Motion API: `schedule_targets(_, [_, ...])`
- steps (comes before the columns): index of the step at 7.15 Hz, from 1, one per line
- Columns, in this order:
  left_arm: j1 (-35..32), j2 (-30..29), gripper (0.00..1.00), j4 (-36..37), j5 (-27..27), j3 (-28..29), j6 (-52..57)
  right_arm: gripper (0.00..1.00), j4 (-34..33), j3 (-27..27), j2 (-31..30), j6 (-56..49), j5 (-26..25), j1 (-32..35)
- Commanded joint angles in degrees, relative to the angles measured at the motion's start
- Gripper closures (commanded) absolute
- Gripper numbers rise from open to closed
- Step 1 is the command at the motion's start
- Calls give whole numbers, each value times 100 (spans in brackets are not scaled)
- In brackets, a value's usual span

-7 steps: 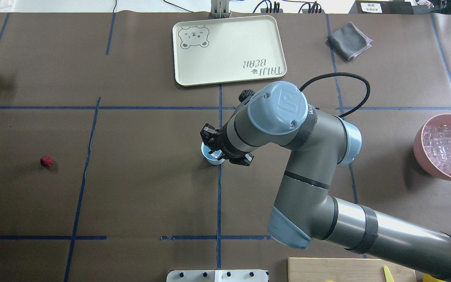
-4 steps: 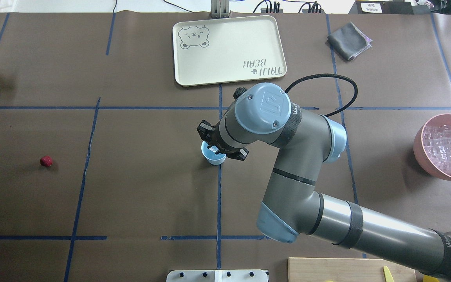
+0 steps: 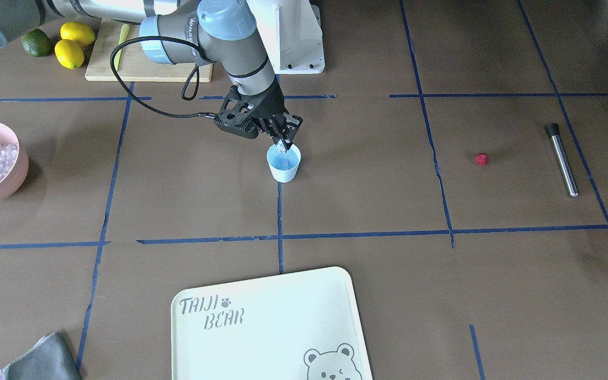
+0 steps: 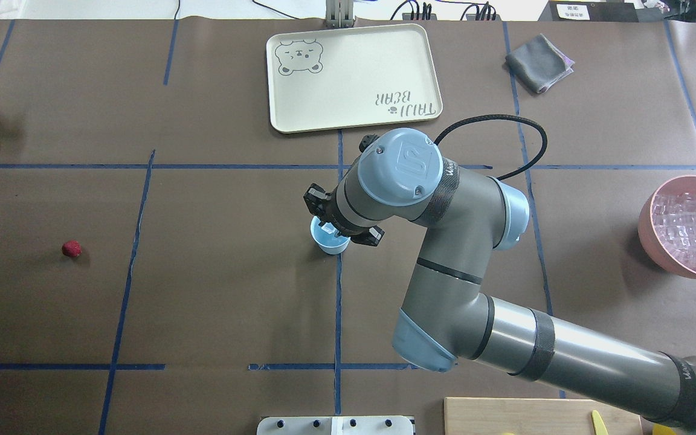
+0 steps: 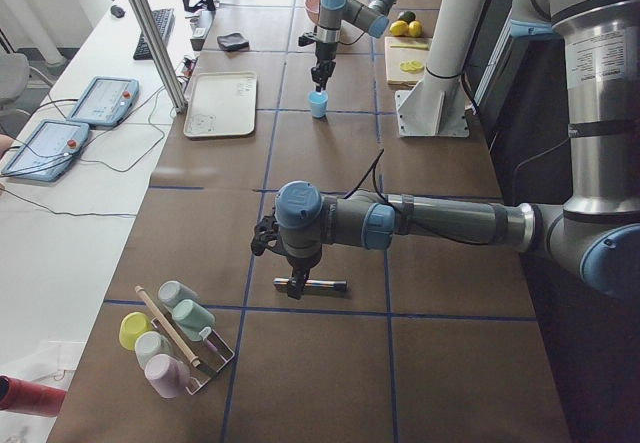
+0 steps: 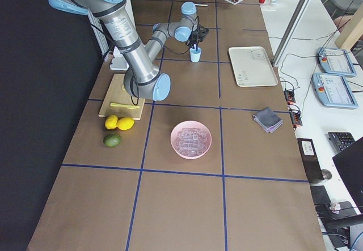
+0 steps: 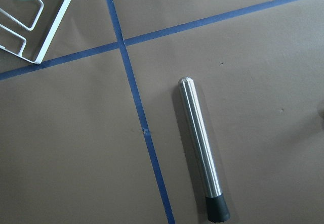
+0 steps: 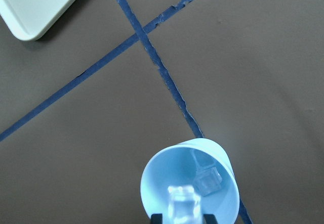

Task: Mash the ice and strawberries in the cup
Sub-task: 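Carry the ice cube over the blue cup and release it, then raise the right gripper away from the cup toward the bowl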

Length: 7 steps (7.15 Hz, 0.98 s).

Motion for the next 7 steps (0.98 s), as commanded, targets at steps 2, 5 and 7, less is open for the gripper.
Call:
schedule_targets(2, [0,0,0,0,9,0,0,1,-4,-7,67,44,8,6])
schedule_targets(5, [9,-35,0,-202,18,-87,-470,1,-65,657,-464,-26,1143,836])
schedule_targets(7, [454,-35,0,-954,18,-263,-1531,1,-74,1572,-1667,-1074,2314,2031])
